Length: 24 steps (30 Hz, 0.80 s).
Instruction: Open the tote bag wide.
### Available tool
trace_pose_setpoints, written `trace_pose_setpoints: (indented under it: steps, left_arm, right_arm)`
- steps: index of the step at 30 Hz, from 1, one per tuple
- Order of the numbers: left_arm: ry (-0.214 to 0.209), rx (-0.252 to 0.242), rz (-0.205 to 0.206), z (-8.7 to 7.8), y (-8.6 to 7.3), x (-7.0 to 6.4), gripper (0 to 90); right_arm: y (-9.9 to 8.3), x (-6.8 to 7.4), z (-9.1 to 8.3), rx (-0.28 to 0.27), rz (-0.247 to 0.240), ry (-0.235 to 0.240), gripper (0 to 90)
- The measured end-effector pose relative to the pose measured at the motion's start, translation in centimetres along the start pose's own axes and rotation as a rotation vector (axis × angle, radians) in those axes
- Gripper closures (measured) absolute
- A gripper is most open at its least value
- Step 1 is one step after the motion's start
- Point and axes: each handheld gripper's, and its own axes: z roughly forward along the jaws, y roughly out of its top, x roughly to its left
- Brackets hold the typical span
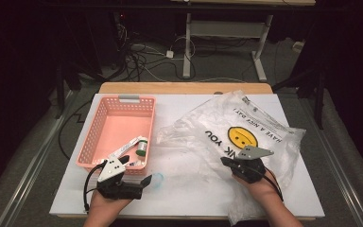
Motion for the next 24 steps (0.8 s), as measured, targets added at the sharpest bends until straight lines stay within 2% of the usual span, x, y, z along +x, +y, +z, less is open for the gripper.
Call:
trace_pose_setpoints:
  steps: [9,11,14,19,24]
  left_arm:
    - [0.002,-0.003,0.006,0.1,0.1,-0.2,0.0]
    - [0.002,-0.007,0.003,0.0,0.1,-0.2,0.0]
    - [0.000,-0.010,0.011,-0.1,0.1,-0.2,0.0]
    - [-0.004,-0.015,-0.009,0.4,0.4,0.4,0.0]
    - [-0.002,-0.014,-0.006,0.5,0.5,0.5,0.0]
  right_arm:
    - [1.1,0.3,-1.7,-0.113,-0.043,-0.056,90.0]
    - [1.4,0.3,-1.9,-0.137,-0.035,-0.058,90.0]
    - [1.8,0.2,-2.2,-0.155,-0.043,-0.068,90.0]
    - [2.6,0.0,-2.5,-0.198,-0.009,-0.082,90.0]
    - [3.3,0.2,-2.5,-0.204,-0.021,-0.097,90.0]
